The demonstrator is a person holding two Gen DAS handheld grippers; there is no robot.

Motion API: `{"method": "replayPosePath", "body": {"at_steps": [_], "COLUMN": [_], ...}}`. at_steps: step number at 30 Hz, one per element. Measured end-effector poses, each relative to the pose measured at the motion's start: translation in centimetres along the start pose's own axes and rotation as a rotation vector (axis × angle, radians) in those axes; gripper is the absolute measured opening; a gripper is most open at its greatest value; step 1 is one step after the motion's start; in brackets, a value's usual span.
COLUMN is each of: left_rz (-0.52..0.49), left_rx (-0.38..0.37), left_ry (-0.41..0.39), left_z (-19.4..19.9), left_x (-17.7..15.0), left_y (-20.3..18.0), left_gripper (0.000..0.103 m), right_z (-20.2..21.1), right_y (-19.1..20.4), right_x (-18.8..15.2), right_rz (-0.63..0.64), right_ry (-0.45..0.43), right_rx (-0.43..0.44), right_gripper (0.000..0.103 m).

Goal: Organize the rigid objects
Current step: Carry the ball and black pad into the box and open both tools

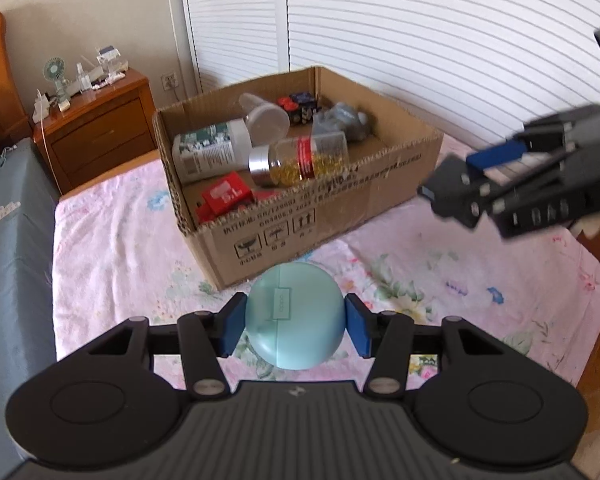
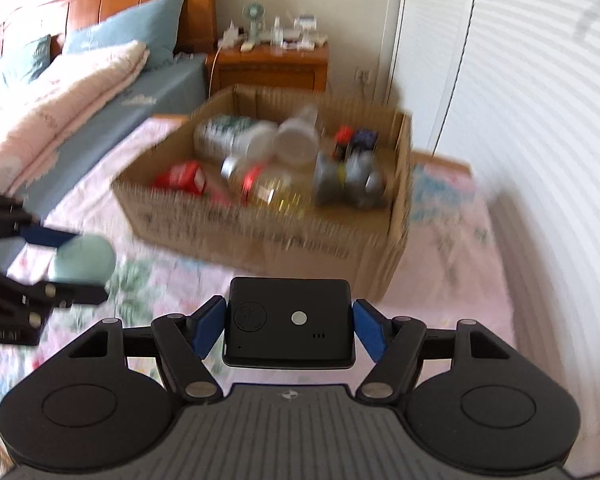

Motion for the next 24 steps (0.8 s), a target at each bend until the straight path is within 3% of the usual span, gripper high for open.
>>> {"method": "replayPosePath", "body": {"at_steps": [6, 14, 15, 17, 18, 24], "left_rz": [0.005, 0.001, -0.001, -0.007, -0.010, -0.030], "left_rx": [0.011, 0.021, 0.022, 0.024, 0.026, 0.025], "left_ry": [-0.016, -0.033, -0.036, -0.042, -0.043, -0.060], "left_z": [0.4, 0.9, 1.0, 1.1, 1.1, 1.3], "left_x": [0.6, 1.3, 1.4, 1.8, 1.9, 3.4], "left_y": [0.2, 0.4, 0.4, 0.3, 0.3, -0.2], "left_gripper": [0.051, 0.051, 0.051, 0.051, 0.051, 0.051], "right_z": [-1.2, -5.5, -5.5, -5.0, -4.6, -2.8], "right_y": [-1.3, -2.7, -2.6, -2.5, -2.4, -1.7], "right_x": [3.8, 5.6, 5.5, 5.4, 5.4, 4.4], "right_rz": [0.010, -0.004, -0.009, -0.022, -0.030, -0.033], "right_ry": [-0.046, -0.010, -0.019, -0.035, -0.050, -0.044], "right_rx": [-0.032, -0.080, -0.084, -0.085, -0.081, -0.071], "right_gripper": [0.074, 0.074, 0.076, 0.098, 0.101, 0.103]}}
Point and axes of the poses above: each gripper's, at about its wrist camera, not at the fingertips, and z roughly against the way its jaws point, y to its left, x to its top, the point moved 6 cm from there along -z, roughly the way its jaws point
